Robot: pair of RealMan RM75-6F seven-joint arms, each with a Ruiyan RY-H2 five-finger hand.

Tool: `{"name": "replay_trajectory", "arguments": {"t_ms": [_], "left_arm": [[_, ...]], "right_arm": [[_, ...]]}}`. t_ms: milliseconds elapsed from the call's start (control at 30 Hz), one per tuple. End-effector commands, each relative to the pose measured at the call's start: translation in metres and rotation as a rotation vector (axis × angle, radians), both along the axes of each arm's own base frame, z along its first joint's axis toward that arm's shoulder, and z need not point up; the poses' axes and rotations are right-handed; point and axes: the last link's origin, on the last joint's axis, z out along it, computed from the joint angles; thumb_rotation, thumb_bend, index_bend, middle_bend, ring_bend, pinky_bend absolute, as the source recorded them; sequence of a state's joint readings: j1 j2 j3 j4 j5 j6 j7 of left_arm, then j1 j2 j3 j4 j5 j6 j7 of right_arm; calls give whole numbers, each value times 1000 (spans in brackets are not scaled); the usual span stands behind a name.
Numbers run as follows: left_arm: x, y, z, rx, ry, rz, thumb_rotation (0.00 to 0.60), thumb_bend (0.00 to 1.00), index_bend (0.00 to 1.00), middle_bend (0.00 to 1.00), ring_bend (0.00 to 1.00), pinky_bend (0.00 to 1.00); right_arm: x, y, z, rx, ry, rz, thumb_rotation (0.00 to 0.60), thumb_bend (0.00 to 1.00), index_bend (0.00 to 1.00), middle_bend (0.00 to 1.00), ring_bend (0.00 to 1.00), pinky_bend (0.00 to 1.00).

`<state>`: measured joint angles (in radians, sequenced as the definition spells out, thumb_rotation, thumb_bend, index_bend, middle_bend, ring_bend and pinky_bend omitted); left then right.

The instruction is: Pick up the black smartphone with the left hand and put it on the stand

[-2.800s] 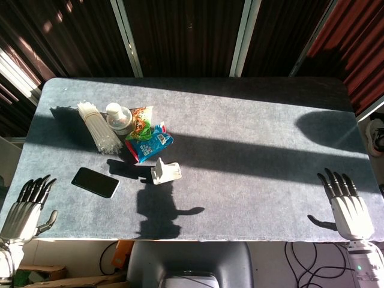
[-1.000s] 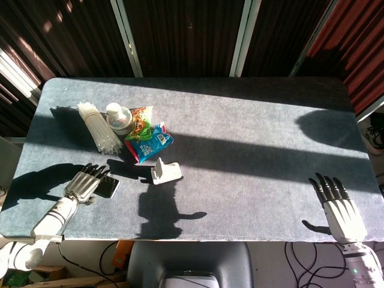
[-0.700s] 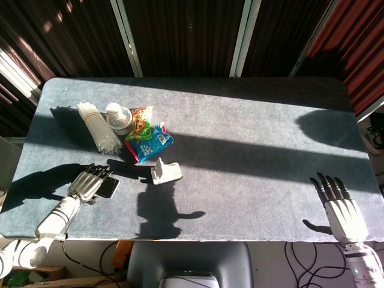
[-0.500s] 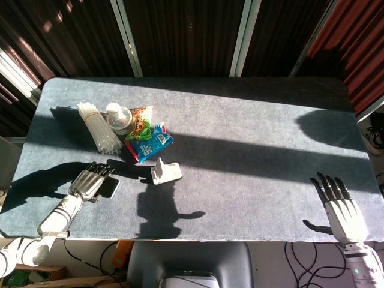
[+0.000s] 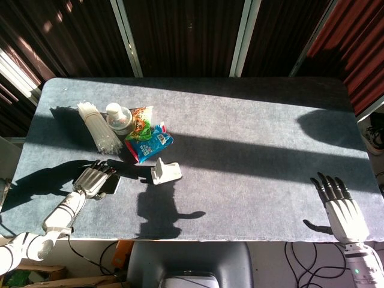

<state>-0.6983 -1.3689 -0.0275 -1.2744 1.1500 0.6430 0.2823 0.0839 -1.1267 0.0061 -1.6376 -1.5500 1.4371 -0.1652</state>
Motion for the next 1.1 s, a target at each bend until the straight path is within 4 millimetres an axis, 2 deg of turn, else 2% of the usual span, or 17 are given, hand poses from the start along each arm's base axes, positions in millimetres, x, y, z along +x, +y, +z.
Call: {"name": "replay_trajectory", "arguments": {"t_ms": [33,133,233,367,400,467,567,700,933,1100], "left_arm": [[-4,2,-1,-11,16,28,600,288,267,344,41,0],[-6,4,-1,-15,19,52,600,288,327,415,78,0],[-7,5,-1,-15,13,67,600,289,437,563,165,0],[-9,4,-2,-20,-3,87,600,295,625,811,341,0],[-9,4,-2,-14,-14,92,600,312,682,893,419,10],[-11,3,-2,14,-49,106,600,353,751,978,546,71],[-11,2,0,79,-122,115,600,405,817,1000,678,180],[-10,-1,8,175,-247,112,600,443,858,1000,747,238],[-12,-10,19,200,-489,192,600,447,868,1000,760,238],[-12,-9,20,201,-565,204,600,448,869,1000,760,233]], "right_arm": [[0,0,0,0,0,0,600,246,0,0,0,0],[0,1,0,-1,-1,1,600,245,0,0,0,0],[0,1,0,0,0,1,600,245,0,0,0,0],[0,1,0,2,2,0,600,245,0,0,0,0],[0,1,0,3,2,0,600,245,0,0,0,0],[0,1,-1,4,3,1,600,245,0,0,0,0],[0,1,-1,5,1,2,600,245,0,0,0,0],[0,2,0,2,-3,2,600,246,0,0,0,0],[1,2,-2,8,2,4,600,246,0,0,0,0],[1,3,-3,16,1,5,600,245,0,0,0,0]]}}
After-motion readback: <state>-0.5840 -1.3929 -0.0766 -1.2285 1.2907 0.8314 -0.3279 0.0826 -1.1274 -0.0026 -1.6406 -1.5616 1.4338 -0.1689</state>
